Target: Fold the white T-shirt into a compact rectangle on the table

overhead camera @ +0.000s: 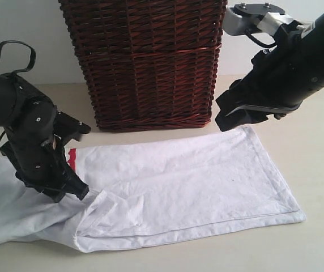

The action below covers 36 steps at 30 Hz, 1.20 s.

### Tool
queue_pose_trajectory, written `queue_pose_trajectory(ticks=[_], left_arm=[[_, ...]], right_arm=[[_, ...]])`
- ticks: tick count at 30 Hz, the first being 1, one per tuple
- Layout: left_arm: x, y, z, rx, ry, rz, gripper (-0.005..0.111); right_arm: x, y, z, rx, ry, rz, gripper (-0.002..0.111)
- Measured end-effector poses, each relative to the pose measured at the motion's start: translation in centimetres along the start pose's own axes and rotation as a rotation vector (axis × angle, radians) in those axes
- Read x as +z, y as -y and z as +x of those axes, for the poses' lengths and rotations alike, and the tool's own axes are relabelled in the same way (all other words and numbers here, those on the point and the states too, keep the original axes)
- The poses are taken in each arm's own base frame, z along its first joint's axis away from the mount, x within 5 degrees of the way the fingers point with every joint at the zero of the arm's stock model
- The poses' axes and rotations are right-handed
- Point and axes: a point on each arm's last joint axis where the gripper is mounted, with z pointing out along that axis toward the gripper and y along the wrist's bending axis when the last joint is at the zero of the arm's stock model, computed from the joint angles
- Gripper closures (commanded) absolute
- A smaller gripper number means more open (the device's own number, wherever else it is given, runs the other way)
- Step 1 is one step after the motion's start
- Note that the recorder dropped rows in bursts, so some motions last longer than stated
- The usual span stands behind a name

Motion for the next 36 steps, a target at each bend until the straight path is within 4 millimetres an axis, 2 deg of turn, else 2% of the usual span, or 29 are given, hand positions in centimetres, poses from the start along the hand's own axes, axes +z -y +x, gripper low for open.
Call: queue_pose_trajectory(ticks=[5,7,10,11,14,17,23,27,32,34,36], left_arm=[[-0.7,-0.5,-0.1,-0.034,0.033,-0.002,0.062],[-1.4,-0.6,-0.2,-0.044,0.057,-0.004,0.054],[-2.5,-0.8,-0.2,-0.053,0.094,-0.005,0.034],[-3.0,-0.9,-0.2,-0.060,0.109,-0.005,0.032],[-4.2,-1.4,-0.2,-0.075,0.143,-0.006,0.037],[-4.2,-2.4,0.1,-0.106,0.135,-0.012,0.041],[-1.8,-3.0,1.1,-0.147,0.101,0.059,0.042],[-0.8,-2.8,0.9,-0.115,0.105,0.086,0.042],[0.7,-3.7,1.0,-0.133,0.077,0.085,0.044],[1.0,-3.9,1.1,-0.142,0.070,0.086,0.052],[1.0,-3.9,1.1,-0.139,0.072,0.087,0.066]], right_arm=[[0.0,0.0,0.0,0.000,0.000,0.000,0.070],[0.0,0.0,0.0,0.000,0.000,0.000,0.070],[0.0,0.0,0.0,0.000,0.000,0.000,0.070],[0.0,0.0,0.0,0.000,0.000,0.000,0.070],[0.0,0.0,0.0,0.000,0.000,0.000,0.070],[0.0,0.0,0.0,0.000,0.000,0.000,0.070],[0.0,0.0,0.0,0.000,0.000,0.000,0.070],[0.0,0.0,0.0,0.000,0.000,0.000,0.070],[0.0,0.0,0.0,0.000,0.000,0.000,0.070],[0.0,0.0,0.0,0.000,0.000,0.000,0.070],[0.0,0.0,0.0,0.000,0.000,0.000,0.070]])
